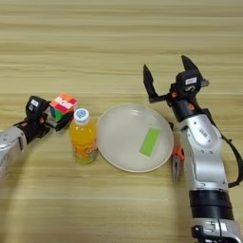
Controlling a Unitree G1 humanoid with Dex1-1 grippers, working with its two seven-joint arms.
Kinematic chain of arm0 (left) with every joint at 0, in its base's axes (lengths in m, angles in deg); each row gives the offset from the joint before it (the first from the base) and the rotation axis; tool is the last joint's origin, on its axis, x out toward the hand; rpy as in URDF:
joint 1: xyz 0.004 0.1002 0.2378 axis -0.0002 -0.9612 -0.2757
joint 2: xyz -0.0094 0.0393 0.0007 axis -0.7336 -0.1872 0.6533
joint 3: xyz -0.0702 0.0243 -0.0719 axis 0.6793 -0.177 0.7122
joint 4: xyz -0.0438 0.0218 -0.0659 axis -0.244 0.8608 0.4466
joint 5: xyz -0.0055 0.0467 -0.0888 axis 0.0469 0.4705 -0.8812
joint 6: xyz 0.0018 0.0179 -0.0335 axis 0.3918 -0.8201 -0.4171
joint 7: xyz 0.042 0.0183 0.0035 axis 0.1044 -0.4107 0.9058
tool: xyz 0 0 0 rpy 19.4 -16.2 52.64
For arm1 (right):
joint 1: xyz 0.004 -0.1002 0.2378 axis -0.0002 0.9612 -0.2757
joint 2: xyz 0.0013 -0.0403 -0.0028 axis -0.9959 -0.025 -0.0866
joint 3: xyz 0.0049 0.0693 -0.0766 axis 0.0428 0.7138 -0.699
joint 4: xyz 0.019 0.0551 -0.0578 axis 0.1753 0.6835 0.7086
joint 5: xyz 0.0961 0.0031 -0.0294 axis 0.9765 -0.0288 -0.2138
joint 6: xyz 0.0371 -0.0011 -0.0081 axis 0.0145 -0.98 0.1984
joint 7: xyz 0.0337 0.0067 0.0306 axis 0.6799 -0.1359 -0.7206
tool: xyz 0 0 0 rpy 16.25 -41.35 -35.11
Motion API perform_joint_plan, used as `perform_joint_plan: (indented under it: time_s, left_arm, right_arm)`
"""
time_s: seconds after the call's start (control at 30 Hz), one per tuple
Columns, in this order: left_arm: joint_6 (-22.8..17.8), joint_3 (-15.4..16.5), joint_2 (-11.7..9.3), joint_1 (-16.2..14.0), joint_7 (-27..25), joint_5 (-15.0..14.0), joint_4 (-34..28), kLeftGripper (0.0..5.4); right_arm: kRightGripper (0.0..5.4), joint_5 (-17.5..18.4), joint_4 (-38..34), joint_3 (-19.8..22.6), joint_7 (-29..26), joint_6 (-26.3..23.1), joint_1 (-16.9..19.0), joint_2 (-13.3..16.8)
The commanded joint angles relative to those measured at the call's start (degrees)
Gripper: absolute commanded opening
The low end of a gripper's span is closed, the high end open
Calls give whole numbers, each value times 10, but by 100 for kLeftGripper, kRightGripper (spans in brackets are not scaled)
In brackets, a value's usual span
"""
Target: Move the objects on the table
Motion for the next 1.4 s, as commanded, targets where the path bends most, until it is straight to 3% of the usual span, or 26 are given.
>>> perform_joint_plan:
  time_s: [0.03,0.37,0.63,0.83,1.17,1.4]
  left_arm:
    - [6,0,-1,10,1,7,5,431]
    - [10,0,-2,7,-1,6,3,334]
    - [12,4,-6,6,-14,-5,-29,328]
    - [10,18,-30,19,-59,-29,-78,328]
    - [-6,47,-72,76,-87,-49,-102,328]
    - [-22,48,-101,106,-124,-69,-134,328]
  right_arm:
    - [540,3,1,1,-1,-2,-2,1]
    - [540,3,1,2,-1,-2,-1,2]
    - [540,3,4,3,-2,-1,-3,2]
    - [540,2,4,3,-3,-1,-5,4]
    - [540,1,3,4,-7,-2,-8,9]
    - [540,2,-5,-5,-30,-8,-16,21]
